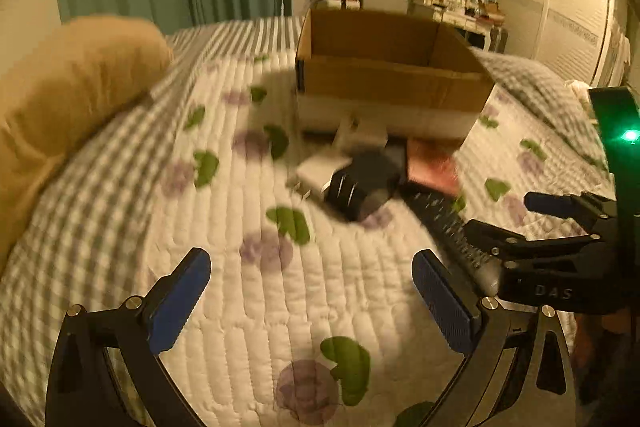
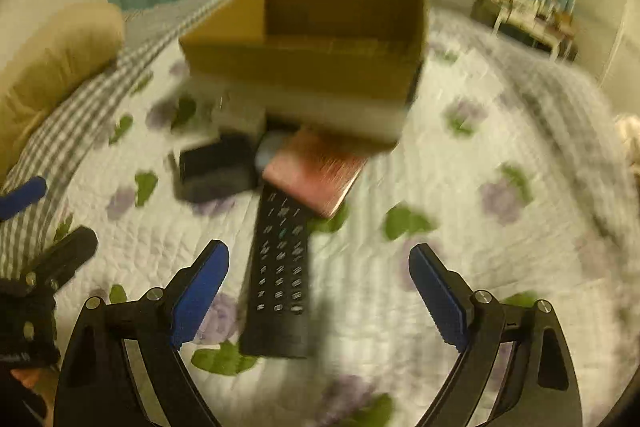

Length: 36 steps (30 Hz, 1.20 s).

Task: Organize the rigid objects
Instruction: 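Grasp the black TV remote with the right tool while the left tool grasps the black charger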

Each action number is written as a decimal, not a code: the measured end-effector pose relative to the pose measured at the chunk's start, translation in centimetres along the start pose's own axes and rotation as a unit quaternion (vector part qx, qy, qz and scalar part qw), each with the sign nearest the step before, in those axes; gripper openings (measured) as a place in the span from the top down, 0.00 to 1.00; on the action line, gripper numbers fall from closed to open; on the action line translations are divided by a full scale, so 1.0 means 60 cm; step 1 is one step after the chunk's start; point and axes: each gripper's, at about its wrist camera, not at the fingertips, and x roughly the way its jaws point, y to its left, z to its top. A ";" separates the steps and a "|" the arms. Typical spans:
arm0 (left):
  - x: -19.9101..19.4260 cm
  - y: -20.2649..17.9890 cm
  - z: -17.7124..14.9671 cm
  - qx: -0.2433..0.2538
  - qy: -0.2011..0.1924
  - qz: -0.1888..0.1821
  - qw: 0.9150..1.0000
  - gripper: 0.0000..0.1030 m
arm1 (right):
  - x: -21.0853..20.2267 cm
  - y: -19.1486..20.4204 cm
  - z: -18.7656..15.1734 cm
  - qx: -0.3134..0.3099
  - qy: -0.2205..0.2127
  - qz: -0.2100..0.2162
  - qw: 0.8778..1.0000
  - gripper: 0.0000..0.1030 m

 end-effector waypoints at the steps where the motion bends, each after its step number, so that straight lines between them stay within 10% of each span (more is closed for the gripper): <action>1: 0.009 0.002 -0.006 -0.002 0.004 -0.001 1.000 0.00 | 0.017 0.002 -0.003 0.002 0.011 0.005 1.000 0.11; 9: 0.058 0.005 -0.001 0.009 0.015 -0.013 1.000 0.00 | 0.101 0.023 -0.006 0.003 0.054 0.021 0.998 0.25; 15: 0.082 0.006 0.021 0.020 0.016 -0.038 0.999 0.00 | 0.092 0.029 -0.012 -0.015 0.041 0.031 0.999 0.59; 33: 0.182 -0.057 0.089 0.097 0.018 -0.065 0.993 0.02 | -0.012 -0.041 0.036 0.036 -0.042 -0.004 0.998 0.60; 36: 0.183 -0.071 0.085 0.120 0.019 -0.094 0.988 0.28 | 0.005 -0.058 0.045 0.047 -0.043 -0.011 0.998 0.60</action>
